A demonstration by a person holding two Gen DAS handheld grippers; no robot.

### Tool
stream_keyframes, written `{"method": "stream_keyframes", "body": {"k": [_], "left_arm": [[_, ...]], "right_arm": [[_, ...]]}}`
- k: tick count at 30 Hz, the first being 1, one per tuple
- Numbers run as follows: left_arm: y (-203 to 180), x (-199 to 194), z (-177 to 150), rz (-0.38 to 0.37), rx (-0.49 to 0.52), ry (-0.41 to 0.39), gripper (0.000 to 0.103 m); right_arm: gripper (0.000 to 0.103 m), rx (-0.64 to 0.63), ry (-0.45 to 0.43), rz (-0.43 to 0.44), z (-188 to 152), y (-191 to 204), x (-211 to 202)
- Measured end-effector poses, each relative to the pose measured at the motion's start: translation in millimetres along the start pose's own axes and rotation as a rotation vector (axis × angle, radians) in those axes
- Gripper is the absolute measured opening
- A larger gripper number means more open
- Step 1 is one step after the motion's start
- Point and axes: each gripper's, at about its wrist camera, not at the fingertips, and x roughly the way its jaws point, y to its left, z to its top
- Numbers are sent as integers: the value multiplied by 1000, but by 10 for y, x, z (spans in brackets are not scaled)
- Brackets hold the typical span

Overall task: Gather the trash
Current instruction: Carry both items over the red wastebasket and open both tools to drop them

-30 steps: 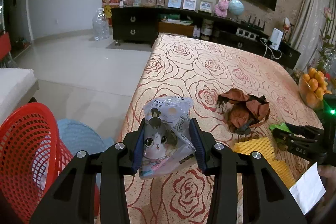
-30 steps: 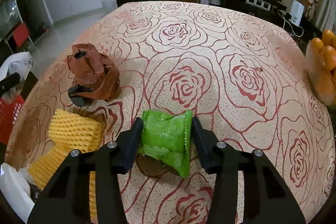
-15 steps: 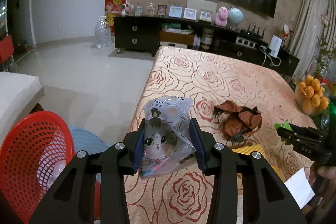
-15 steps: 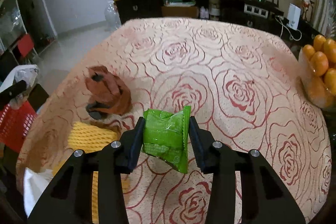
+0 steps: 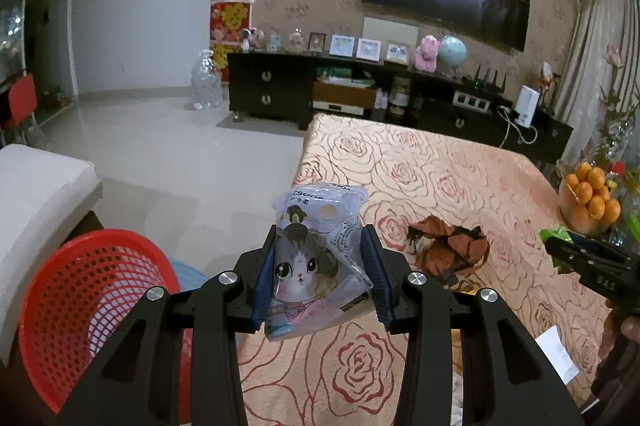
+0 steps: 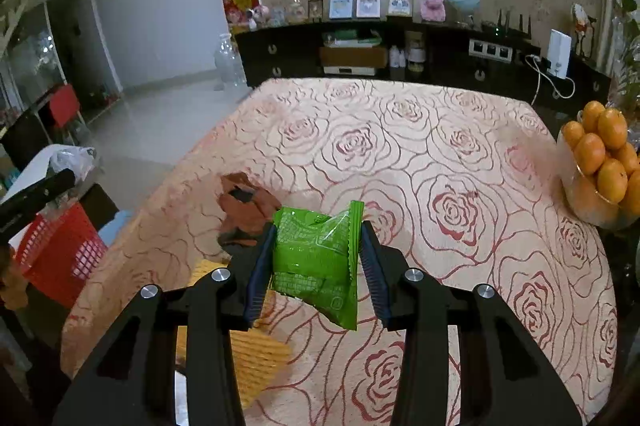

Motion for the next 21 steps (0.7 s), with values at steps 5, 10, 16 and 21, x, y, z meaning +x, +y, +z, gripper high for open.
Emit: {"method": "stream_keyframes", "body": {"k": [5,10,16,21], "left_arm": [[94,-173,51,19,-14,-33,39],[218,-337,104,49,-28,-63,39],[404,-505,135,96,-43,-91,39],[582,-620,124,141,-62,-104,39]], "right_arm": [[41,5,-31,18,68,90,-151],[41,-4,-61,44,137,236,-289],[41,-21,-82,71,198,441,-378],[41,-30,-84,108,243,638,-386]]}}
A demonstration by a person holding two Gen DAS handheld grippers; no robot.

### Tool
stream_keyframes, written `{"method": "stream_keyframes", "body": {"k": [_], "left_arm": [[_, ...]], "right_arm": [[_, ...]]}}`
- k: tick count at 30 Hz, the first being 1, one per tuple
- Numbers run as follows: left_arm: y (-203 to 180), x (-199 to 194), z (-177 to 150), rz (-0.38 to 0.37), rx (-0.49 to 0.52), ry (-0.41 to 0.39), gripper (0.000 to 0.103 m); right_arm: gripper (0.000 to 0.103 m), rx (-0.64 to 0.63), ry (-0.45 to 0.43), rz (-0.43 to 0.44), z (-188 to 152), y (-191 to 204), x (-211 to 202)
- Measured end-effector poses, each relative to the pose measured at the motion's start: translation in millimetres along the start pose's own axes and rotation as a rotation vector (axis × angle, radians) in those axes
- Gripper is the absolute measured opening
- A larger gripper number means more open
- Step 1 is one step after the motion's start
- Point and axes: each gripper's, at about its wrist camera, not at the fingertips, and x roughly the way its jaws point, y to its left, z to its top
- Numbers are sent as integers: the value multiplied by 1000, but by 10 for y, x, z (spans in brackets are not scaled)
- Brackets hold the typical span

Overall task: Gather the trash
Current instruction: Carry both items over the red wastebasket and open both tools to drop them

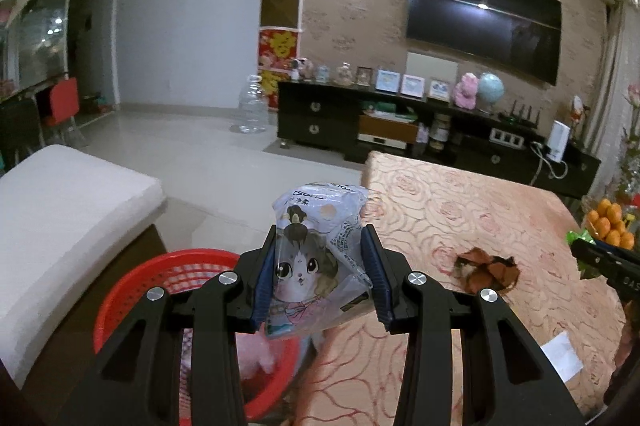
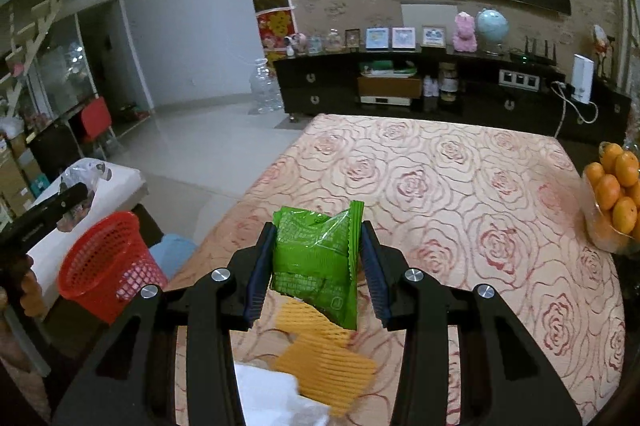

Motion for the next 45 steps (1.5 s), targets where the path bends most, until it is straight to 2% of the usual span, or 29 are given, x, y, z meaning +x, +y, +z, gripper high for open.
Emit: {"method": "stream_keyframes", "body": {"k": [13,20,32,45], "left_arm": [[542,-72,-5,139,-44,5,39],[816,-108,-28,187,-87,14,39],[1155,-33,-100,256,-134,49,39],[1352,121,-281,300,-141,121,39]], "right_arm": [[41,-53,30,134,136,747,278],[41,-100,60,204,189,1201,462],[41,-224,97,377,419,2106,770],[41,-256,174,425,212,2500,1124]]}}
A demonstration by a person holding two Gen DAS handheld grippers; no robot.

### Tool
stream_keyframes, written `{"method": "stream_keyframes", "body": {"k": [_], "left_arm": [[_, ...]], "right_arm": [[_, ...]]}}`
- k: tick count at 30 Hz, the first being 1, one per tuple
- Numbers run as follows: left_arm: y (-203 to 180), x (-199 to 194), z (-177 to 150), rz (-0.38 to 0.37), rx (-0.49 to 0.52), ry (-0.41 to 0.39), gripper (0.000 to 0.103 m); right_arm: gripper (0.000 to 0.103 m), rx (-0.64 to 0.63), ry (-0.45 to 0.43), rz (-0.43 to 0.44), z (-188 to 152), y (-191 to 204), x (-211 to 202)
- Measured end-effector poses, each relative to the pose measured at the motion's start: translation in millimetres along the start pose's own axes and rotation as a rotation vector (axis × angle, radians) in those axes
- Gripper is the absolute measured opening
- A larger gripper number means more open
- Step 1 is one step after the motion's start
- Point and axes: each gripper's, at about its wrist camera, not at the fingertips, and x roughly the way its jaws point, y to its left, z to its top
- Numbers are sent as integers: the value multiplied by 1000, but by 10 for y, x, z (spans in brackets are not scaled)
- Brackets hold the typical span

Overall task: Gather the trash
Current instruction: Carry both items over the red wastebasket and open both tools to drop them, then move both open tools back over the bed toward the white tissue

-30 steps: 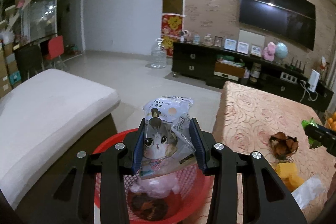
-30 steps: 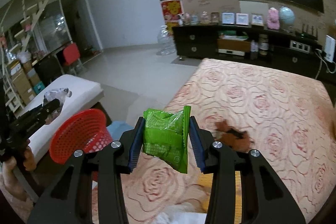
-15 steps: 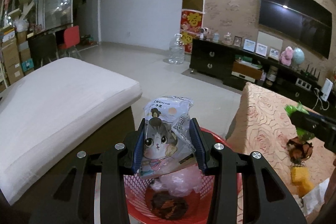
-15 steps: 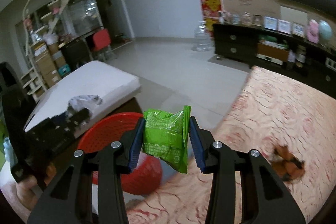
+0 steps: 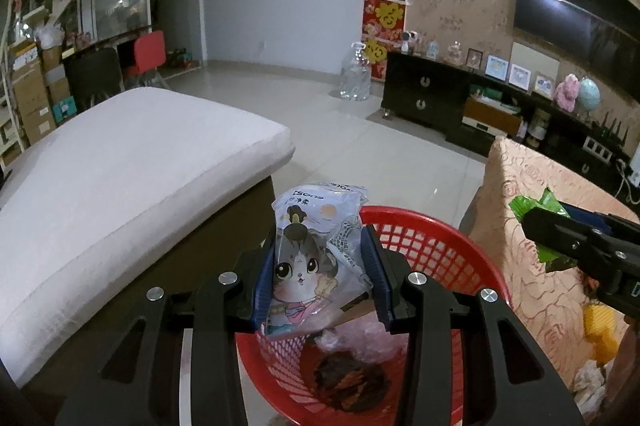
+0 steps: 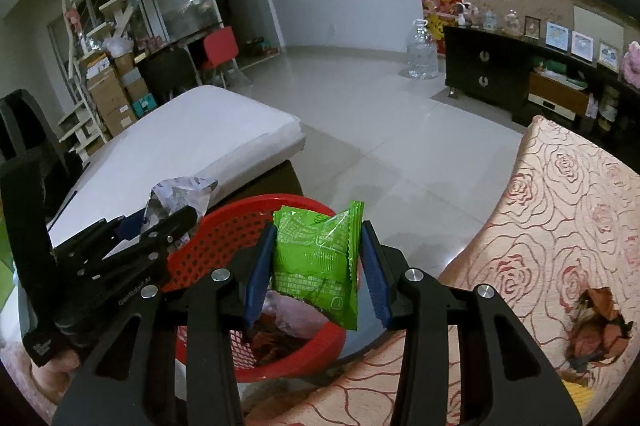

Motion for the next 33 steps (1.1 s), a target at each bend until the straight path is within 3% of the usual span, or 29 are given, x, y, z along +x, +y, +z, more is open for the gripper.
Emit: {"method": "stream_keyframes", "body": {"k": [12,23,26,29,33], "left_arm": [[54,220,-142,43,6,90,39],[60,259,-213,37,26,133,41],[62,268,-199,30,22,139,45],[85,270,-195,19,6,147,56],[146,235,-172,18,-16,133,66]], "right_arm": [[41,-17,34,11,-55,99,206],[43,-24,76,29,-155,169,372],[50,-21,83,35,-164,171,396],[62,-8,76,38,-164,155,382],[63,1,73,31,-169,116,355]]}}
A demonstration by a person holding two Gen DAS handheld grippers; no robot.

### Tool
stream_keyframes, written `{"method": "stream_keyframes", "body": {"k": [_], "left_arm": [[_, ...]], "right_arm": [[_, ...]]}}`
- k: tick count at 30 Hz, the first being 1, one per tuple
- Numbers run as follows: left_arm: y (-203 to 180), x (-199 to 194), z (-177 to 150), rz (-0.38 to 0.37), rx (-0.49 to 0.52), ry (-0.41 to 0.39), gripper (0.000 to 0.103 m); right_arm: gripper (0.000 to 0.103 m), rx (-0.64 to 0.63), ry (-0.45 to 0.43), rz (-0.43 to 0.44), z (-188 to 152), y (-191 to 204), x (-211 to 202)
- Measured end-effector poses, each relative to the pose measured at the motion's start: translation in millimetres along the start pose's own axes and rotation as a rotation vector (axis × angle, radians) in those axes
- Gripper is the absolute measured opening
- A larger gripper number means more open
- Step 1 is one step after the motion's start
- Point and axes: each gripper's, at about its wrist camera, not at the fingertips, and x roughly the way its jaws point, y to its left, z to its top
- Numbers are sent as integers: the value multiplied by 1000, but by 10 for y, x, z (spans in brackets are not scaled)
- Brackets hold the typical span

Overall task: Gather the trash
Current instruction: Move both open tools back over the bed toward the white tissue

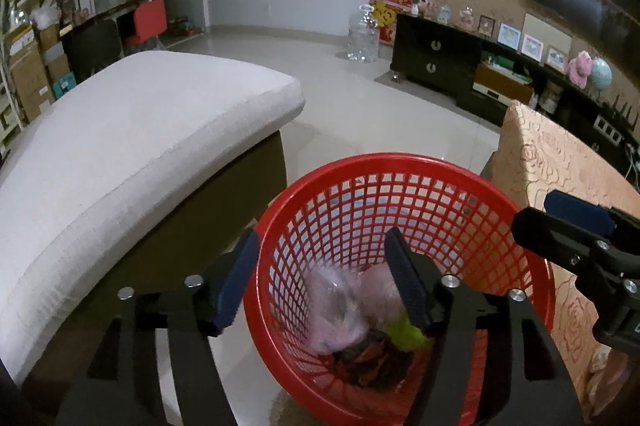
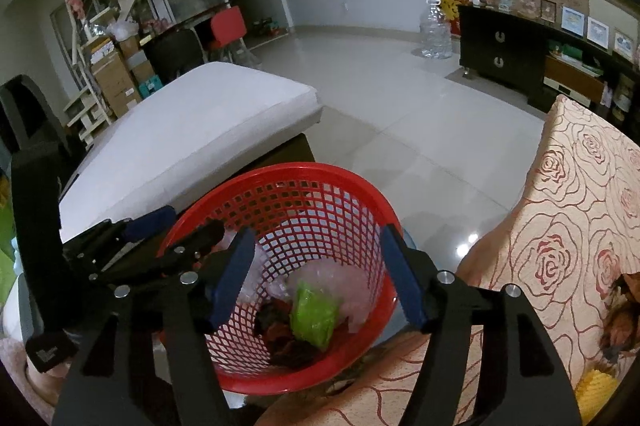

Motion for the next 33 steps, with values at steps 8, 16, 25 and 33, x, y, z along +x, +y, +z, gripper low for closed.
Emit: {"method": "stream_keyframes", "body": {"k": [8,16,25,33], "left_arm": [[97,-95,70,1,-58,-41,78],[100,-208,116,1,-75,-94,79],[55,-324,141,-4,-73,-130,80],[-43,-452,146,-18,-50,-163,81]], "right_arm": [[64,14,-12,-31,-17,-73,-52],[67,6,-23,-60,-62,-106,-112],[72,-8,-65,-95,-67,-116,-305],[75,-10,-127,-148,-72,-210,-640]]}}
